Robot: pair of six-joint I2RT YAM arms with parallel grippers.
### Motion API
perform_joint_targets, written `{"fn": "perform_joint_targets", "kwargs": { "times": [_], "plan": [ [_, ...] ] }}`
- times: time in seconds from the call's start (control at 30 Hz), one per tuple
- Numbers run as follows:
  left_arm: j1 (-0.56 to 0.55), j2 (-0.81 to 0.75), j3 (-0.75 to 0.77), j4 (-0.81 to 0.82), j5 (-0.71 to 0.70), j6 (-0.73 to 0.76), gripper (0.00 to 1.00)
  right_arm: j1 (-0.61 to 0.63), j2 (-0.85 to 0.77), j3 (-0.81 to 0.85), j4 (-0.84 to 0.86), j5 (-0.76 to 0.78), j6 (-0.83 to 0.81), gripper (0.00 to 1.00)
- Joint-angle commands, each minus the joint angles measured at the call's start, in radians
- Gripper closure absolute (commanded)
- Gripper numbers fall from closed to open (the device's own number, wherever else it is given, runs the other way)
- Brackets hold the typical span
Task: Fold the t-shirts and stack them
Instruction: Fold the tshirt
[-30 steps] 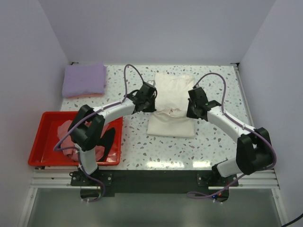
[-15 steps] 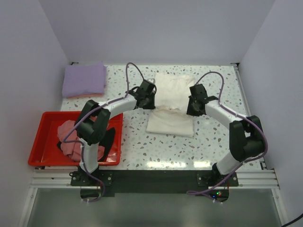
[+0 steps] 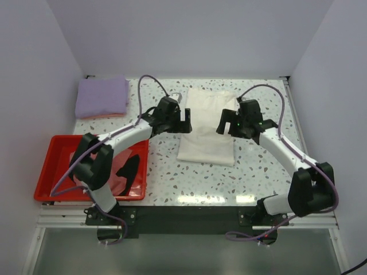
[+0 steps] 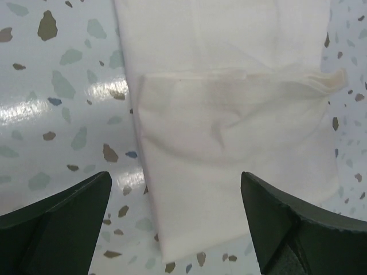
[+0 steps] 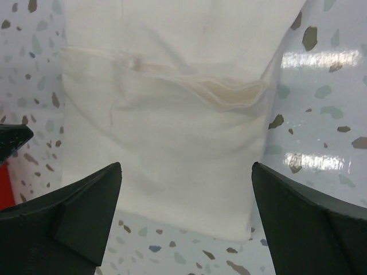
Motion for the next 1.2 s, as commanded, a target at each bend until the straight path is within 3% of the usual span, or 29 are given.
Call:
{"fn": "perform_joint_targets", "kwargs": {
  "times": [0.0, 0.23, 0.5, 0.67, 0.73, 0.93, 1.17],
  "plan": [
    [-0.009, -0.164, -0.125, 0.084, 0.052, -0.042, 0.0, 0.002, -0.139, -0.092, 0.005, -0.118, -0.02, 0.01],
    [-0.088, -0.345, -0.382, 0.095, -0.024, -0.131, 0.0, 0.0, -0.36, -0.276, -0.036, -0.151, 0.018, 0.01],
    [-0.15, -0.434, -0.519, 0.112, -0.1, -0.225, 0.02, 0.002, -0.494, -0.438, -0.089, -0.157, 0.119, 0.01],
    [-0.148, -0.384, -0.512, 0.121, -0.121, -0.219, 0.12, 0.0, -0.494, -0.502, -0.064, -0.144, 0.155, 0.03],
    [-0.147, -0.355, -0.48, 0.11, -0.127, -0.214, 0.2, 0.0, -0.489, -0.502, -0.066, -0.086, 0.181, 0.11],
    [-0.142, -0.266, -0.436, 0.12, -0.128, -0.204, 0.41, 0.0, -0.497, -0.487, -0.037, -0.004, 0.198, 0.19],
    [-0.136, -0.171, -0.4, 0.126, -0.117, -0.196, 0.51, 0.0, -0.43, -0.476, -0.004, 0.02, 0.19, 0.34]
  ]
}}
